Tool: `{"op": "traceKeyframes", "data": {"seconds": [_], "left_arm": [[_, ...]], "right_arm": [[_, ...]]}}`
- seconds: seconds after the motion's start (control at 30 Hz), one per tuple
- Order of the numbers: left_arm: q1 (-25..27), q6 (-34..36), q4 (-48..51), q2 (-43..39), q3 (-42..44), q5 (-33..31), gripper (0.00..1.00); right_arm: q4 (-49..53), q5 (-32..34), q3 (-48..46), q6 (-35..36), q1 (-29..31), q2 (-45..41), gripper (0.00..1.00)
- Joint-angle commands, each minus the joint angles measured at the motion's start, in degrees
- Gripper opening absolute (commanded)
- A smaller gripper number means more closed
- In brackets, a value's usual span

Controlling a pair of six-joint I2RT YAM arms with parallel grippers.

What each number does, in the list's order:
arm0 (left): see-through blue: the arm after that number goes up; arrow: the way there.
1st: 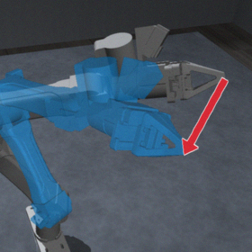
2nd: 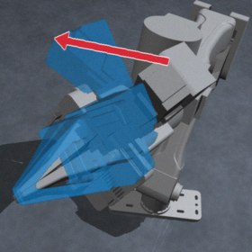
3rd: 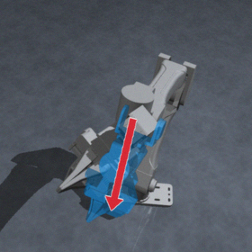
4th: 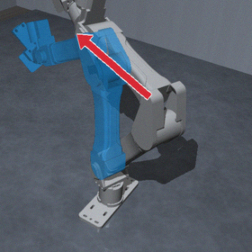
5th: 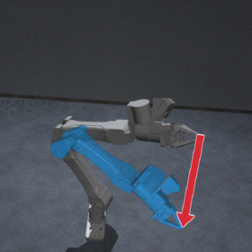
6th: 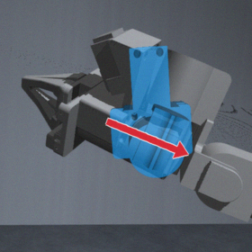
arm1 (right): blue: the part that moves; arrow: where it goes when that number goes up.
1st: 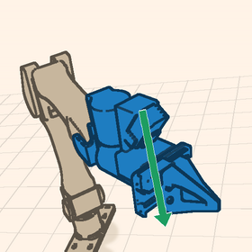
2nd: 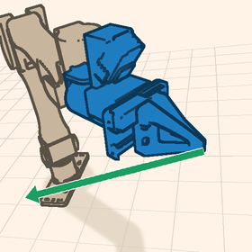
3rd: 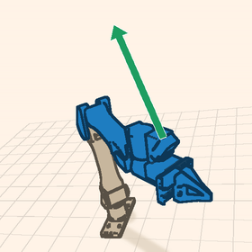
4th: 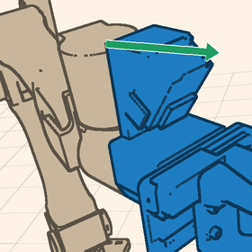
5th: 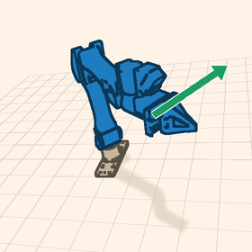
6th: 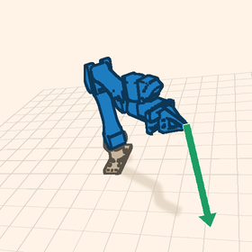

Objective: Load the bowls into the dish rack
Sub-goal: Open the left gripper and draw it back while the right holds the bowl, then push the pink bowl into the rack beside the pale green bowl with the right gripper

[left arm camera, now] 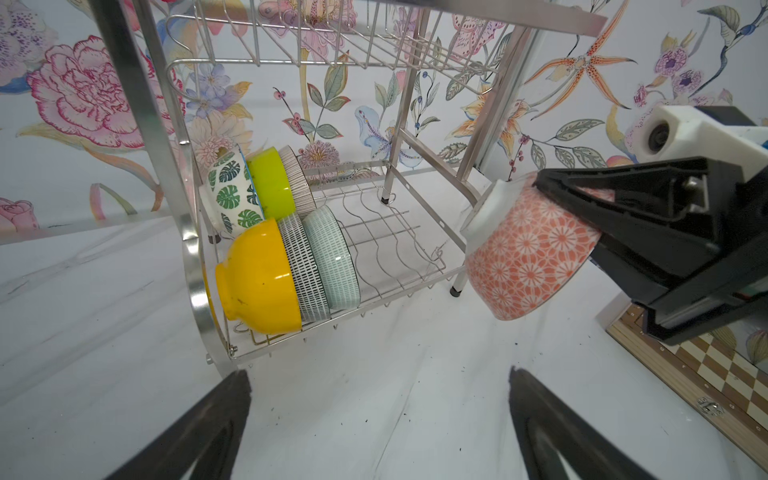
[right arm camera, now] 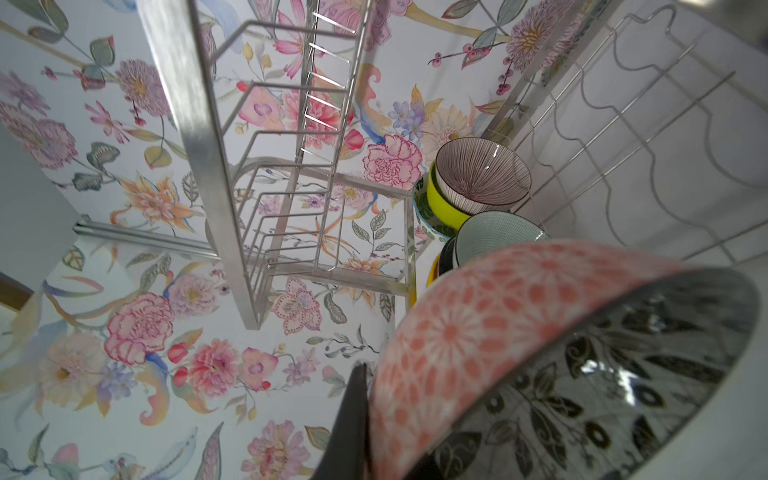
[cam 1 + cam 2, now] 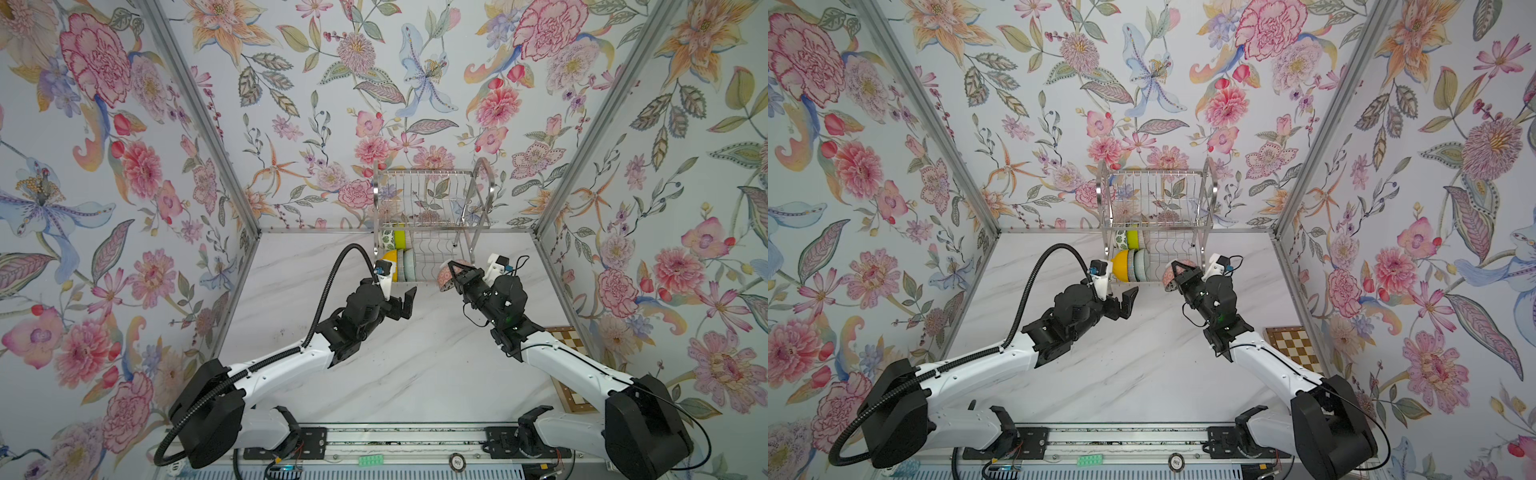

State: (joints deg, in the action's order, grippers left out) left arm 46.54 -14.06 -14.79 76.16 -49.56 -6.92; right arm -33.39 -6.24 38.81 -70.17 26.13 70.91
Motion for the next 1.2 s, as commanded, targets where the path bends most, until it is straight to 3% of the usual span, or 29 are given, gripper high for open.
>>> {"op": "traceKeyframes", "data": {"seconds": [0.0,0.1,0.2,0.53,0.83,1.17], "left_arm": [[-2.48,-0.70,8.54,-1.97,-4.43,5.74,0.99],[-4.23,0.10,9.79,-2.46,-6.27,8.23,0.99],[-4.70,-0.60,9.80,-2.33,-7.22,6.86,0.99],[-4.81,4.39,-1.75,0.98,-2.47,6.54,0.99],[-5.62,2.82,-4.37,3.90,-0.14,7.81,0.99],[-6.50,1.05,-5.10,6.08,0.08,9.58,0.99]], "right_arm": [[-0.50,-8.03,4.60,12.88,-0.11,0.03,0.00],[1.24,-10.22,5.62,20.29,-0.11,0.04,0.00],[1.04,-11.19,4.82,28.03,-0.11,-0.34,0.00],[-2.07,-13.96,3.21,46.72,-0.11,1.70,0.00],[-11.33,-15.96,0.41,50.10,-0.79,7.41,0.00],[-26.33,-21.41,4.78,43.83,-3.79,22.64,0.00]]}}
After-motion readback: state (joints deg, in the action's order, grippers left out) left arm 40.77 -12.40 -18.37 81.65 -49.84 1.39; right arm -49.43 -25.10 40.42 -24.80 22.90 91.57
